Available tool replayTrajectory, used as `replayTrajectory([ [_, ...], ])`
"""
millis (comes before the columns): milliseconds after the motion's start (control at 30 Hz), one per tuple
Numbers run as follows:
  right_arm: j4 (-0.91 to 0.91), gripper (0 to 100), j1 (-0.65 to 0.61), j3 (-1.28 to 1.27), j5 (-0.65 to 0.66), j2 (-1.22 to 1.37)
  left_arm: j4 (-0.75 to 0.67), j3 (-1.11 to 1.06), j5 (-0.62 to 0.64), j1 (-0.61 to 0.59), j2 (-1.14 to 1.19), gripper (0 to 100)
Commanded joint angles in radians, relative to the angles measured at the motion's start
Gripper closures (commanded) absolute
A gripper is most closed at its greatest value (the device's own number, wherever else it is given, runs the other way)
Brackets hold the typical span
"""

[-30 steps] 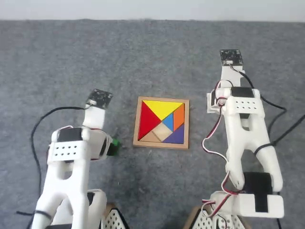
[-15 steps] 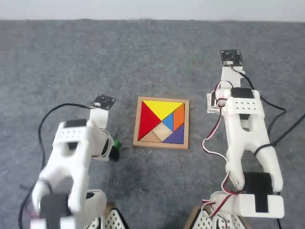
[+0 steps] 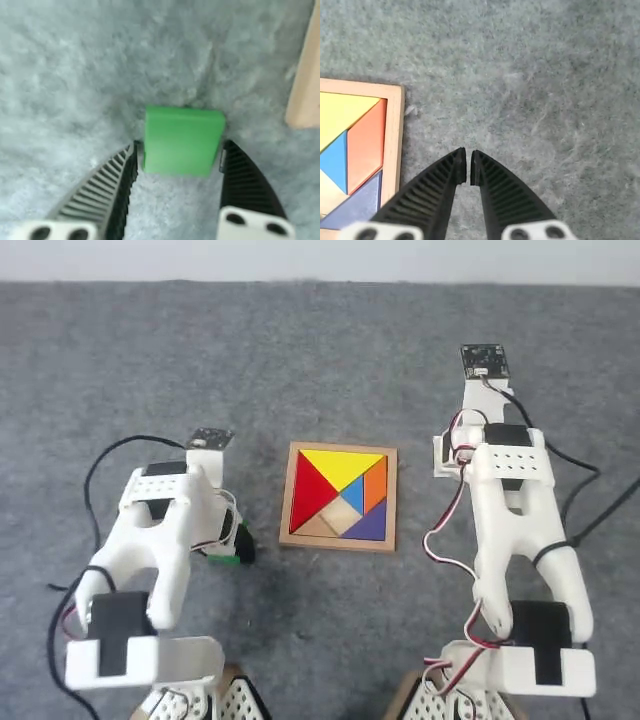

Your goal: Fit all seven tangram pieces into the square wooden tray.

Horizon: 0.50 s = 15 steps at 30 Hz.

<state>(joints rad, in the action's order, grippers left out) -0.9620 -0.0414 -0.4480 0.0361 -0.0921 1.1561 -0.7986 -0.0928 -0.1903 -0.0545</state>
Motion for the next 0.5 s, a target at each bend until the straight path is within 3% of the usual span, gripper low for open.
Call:
replayTrajectory([
  [0, 0.019, 97.1, 0.004, 0.009, -0.003, -0.015, -0.023, 0.059, 0.055, 0.005, -0.077, 74],
  [200, 0.019, 97.1, 0.004, 0.009, -0.003, -0.015, -0.084, 0.05, 0.063, 0.005, 0.008, 74],
  [467, 0.019, 97.1, 0.004, 0.009, -0.003, -0.015, -0.043, 0.093, 0.087, 0.006, 0.089, 80],
])
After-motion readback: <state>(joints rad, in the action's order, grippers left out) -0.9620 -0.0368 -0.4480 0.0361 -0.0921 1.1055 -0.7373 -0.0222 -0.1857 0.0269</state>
